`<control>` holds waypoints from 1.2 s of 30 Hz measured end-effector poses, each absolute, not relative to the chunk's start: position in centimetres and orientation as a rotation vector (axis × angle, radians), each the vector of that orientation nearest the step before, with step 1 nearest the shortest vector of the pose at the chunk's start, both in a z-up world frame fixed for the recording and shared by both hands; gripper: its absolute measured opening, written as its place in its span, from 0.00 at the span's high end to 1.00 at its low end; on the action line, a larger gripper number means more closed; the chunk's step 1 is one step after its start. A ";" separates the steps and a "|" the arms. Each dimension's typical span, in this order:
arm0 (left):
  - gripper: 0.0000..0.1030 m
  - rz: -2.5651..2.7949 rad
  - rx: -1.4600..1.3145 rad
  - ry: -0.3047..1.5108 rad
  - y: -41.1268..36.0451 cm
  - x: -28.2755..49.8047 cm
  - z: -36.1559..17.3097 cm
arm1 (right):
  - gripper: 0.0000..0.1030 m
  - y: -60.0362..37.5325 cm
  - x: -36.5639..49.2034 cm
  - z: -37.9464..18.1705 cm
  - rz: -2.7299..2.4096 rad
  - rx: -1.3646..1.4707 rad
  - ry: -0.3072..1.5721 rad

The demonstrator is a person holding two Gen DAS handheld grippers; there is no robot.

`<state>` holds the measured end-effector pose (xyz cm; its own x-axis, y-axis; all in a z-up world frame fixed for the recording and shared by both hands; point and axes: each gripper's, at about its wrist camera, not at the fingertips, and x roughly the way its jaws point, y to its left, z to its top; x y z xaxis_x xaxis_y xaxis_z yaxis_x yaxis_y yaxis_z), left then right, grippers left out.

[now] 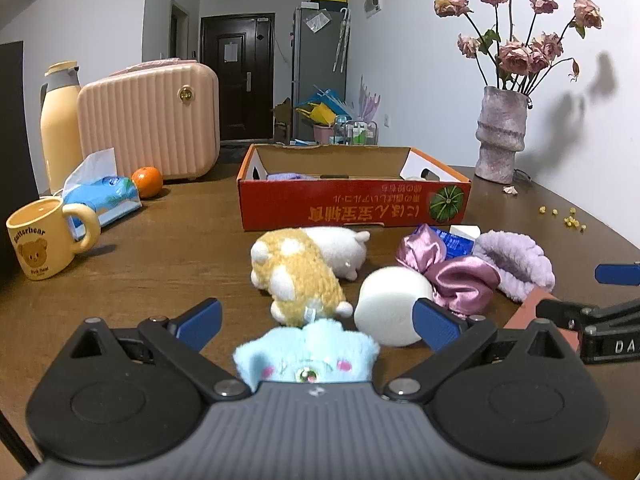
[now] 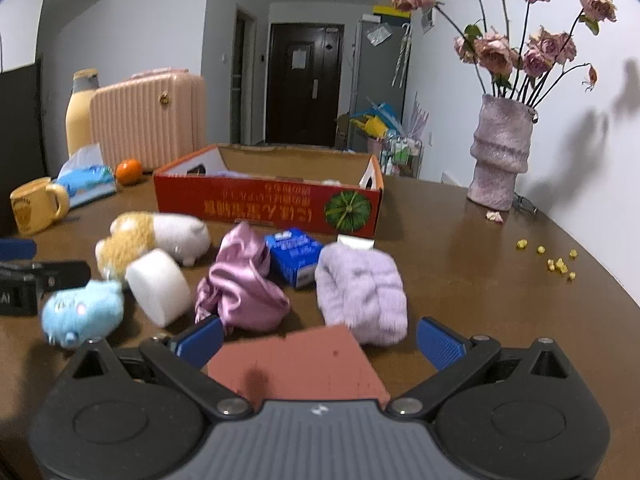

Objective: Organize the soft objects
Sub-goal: 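Grasp the light-blue plush with the left gripper while the right grasps the pink sponge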

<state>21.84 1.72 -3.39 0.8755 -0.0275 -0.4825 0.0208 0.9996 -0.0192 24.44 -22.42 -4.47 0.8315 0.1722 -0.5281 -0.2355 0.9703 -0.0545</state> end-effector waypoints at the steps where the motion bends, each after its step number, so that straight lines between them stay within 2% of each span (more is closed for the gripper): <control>1: 0.00 -0.026 -0.017 0.507 1.8 21.8 -3.5 | 0.00 -22.4 24.4 -4.6 0.223 -0.124 0.556; 14: 0.00 -0.012 -0.035 0.556 2.4 22.3 -4.7 | 0.00 -21.5 26.1 -5.3 0.348 -0.247 0.675; 26: 0.00 -0.001 -0.034 0.561 2.5 22.3 -4.8 | 0.00 -21.5 28.5 -7.0 0.395 -0.241 0.770; 36: 0.00 0.008 -0.027 0.567 2.3 22.4 -4.9 | 0.04 -22.0 28.3 -7.8 0.394 -0.180 0.746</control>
<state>22.42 2.29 -4.91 0.8436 0.0002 -0.5369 -0.0152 0.9996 -0.0235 28.29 -22.05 -7.77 0.6655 0.2834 -0.6905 -0.4097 0.9120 -0.0206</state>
